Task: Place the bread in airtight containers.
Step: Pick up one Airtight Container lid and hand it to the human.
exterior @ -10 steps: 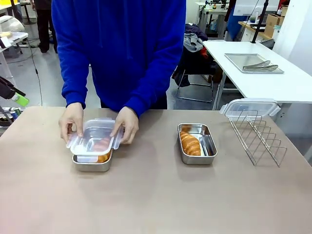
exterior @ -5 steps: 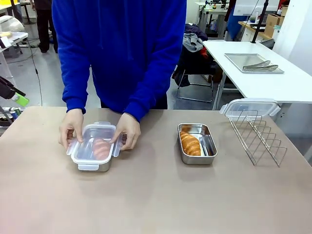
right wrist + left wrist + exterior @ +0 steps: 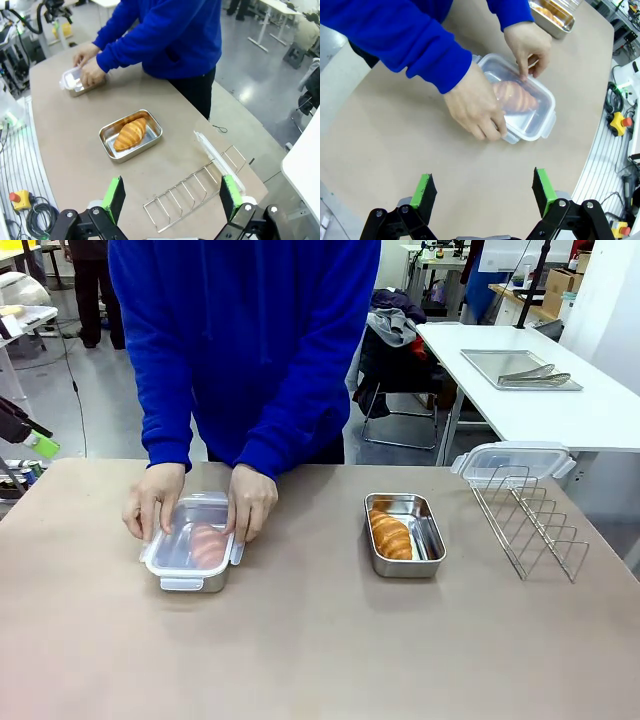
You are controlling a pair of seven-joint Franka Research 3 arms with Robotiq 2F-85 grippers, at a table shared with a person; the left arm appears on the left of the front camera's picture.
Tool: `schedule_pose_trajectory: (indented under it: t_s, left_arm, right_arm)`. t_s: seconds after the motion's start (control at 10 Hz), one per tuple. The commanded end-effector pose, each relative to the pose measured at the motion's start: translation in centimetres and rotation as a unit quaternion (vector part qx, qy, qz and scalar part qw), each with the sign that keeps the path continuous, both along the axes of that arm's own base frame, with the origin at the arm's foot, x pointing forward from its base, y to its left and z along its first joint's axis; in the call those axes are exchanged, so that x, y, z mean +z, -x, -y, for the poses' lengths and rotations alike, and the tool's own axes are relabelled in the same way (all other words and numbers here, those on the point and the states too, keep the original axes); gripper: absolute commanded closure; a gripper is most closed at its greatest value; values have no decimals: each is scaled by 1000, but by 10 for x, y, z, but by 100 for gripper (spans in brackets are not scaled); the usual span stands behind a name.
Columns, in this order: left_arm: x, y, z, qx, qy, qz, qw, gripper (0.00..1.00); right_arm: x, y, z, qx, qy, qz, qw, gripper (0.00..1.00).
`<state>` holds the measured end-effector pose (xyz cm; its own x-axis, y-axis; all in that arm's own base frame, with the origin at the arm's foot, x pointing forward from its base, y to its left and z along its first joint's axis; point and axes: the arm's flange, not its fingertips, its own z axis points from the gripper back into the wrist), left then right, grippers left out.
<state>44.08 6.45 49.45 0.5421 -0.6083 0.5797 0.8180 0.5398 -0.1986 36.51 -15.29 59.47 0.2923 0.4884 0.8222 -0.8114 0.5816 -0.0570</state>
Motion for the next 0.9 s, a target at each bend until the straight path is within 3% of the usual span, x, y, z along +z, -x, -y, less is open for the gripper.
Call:
schedule_pose_trajectory:
  t_s: [0.0,0.1,0.3,0.5,0.8]
  left_arm:
    - [2,1,1,0,-5,-6,1000,0]
    - [2,1,1,0,-5,-6,1000,0]
    - [2,1,1,0,-5,-6,1000,0]
    - [2,1,1,0,-5,-6,1000,0]
    - [2,1,1,0,-5,-6,1000,0]
  right_arm:
    - [2,0,-1,-3,-3,-4,1000,0]
    - [0,0,0,0,0,0,1000,0]
    - [-28,-57,-31,41,115,-8,992,0]
    - [-55,-99,-64,84,218,32,972,0]
    - [-102,-130,-98,154,304,59,939,0]
